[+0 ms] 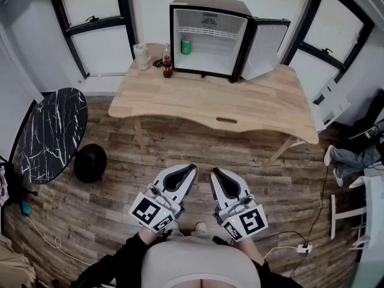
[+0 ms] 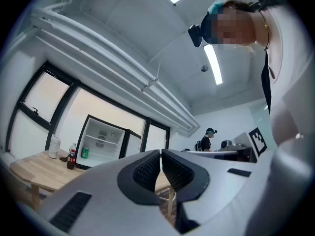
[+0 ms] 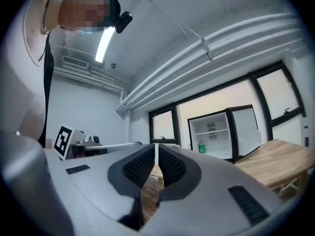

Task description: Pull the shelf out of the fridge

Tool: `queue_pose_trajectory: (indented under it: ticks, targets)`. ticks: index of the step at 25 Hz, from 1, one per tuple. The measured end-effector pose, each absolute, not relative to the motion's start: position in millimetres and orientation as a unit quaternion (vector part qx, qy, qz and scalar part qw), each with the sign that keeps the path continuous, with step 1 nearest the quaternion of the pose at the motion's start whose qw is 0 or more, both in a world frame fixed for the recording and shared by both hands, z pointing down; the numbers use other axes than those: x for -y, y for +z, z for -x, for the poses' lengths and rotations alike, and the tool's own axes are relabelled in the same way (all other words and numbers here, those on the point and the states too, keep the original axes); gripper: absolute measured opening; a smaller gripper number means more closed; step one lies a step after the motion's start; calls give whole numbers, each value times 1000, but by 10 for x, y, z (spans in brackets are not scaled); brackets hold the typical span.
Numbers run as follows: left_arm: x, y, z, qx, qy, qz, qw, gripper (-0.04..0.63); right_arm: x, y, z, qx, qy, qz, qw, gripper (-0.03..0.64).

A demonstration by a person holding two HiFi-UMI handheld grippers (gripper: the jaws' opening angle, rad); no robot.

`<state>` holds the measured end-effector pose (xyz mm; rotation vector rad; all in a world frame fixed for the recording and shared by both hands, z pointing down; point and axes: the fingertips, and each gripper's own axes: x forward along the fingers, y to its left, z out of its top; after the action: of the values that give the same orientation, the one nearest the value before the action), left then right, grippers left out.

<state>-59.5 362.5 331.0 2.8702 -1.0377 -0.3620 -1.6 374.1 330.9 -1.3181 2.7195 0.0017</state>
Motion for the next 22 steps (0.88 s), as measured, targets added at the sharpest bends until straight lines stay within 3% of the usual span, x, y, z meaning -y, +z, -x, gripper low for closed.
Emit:
queue_pose_trajectory:
  ticks: [22]
  targets:
    - [-3658,3326,772,326,-120,-937,39,17,-3775,3355,136,-884,1,463,71,44]
